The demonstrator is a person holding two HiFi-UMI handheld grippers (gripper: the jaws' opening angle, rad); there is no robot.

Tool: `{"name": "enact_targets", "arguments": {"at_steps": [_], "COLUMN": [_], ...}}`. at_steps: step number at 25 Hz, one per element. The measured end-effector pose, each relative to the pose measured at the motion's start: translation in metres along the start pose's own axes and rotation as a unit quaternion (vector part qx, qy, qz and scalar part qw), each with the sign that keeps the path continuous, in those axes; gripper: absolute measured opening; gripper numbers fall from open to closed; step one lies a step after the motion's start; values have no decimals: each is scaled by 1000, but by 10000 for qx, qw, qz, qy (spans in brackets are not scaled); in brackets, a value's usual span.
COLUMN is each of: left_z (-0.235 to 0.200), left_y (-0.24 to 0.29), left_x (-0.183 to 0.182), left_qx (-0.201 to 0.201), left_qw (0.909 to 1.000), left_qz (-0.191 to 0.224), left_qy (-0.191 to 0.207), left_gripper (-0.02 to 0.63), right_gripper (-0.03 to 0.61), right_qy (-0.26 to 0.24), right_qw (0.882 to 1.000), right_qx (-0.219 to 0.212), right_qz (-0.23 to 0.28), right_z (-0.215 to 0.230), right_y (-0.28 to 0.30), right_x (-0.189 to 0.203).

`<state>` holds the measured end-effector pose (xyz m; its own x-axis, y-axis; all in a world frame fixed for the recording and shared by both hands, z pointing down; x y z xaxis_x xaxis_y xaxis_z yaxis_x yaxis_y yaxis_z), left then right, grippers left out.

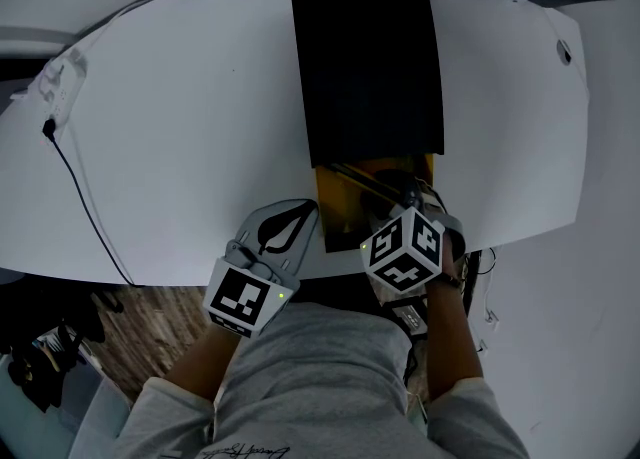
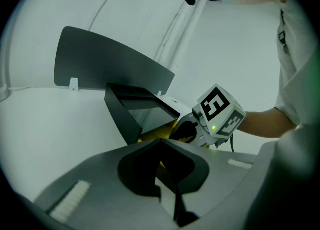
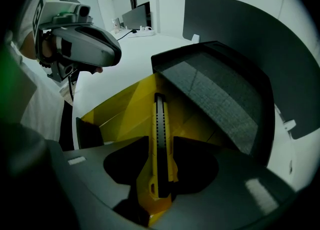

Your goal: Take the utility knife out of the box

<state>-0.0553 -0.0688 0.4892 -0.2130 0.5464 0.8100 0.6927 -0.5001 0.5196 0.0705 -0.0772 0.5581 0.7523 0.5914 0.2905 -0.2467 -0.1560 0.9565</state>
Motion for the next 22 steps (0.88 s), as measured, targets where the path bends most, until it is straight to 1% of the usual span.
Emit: {"name": "enact_targets", "arguments": {"at_steps": [4, 7, 12, 15, 16, 22], "left_z": [0, -1, -1, -3, -3, -3], "left_y": [-1, -1, -1, -1, -1, -1], "left_x": [2, 3, 4, 8, 8, 8], "left_qx": [13, 0, 2, -17, -22, -34], "left_qw": [9999, 10000, 9999, 10000, 10000, 9999], "left_qz": [-110, -28, -78, 31, 40, -30], "left_qy": [-116, -59, -123, -45, -54, -114], "left_gripper": [0, 1, 0, 2, 0, 1], "right_gripper": [172, 170, 169, 162, 147, 132], "right_qy": [5, 43, 82, 104, 109, 128], "right_qw": [10000, 9999, 9998, 9998, 9998, 9998], "right_qx": [-32, -77, -133, -125, -115, -88], "right_qz": [-38, -52, -75, -85, -87, -78], "right_z": [0, 1, 1, 2, 3, 4], "right_y": [2, 2, 2, 2, 2, 2], "right_x": [1, 0, 0, 0, 0, -1]}}
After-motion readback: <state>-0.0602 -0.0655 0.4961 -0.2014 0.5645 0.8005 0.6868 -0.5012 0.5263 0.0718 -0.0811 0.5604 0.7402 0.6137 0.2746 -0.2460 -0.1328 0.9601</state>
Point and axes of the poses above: the fingertips, and each gripper's own axes: y forward along the fingers, z to its right, x out of its underside, the point moved 4 cm from there along -y, backward along the fingers, and after that the axes turned 7 degrees about y, right-handed, at the moved point
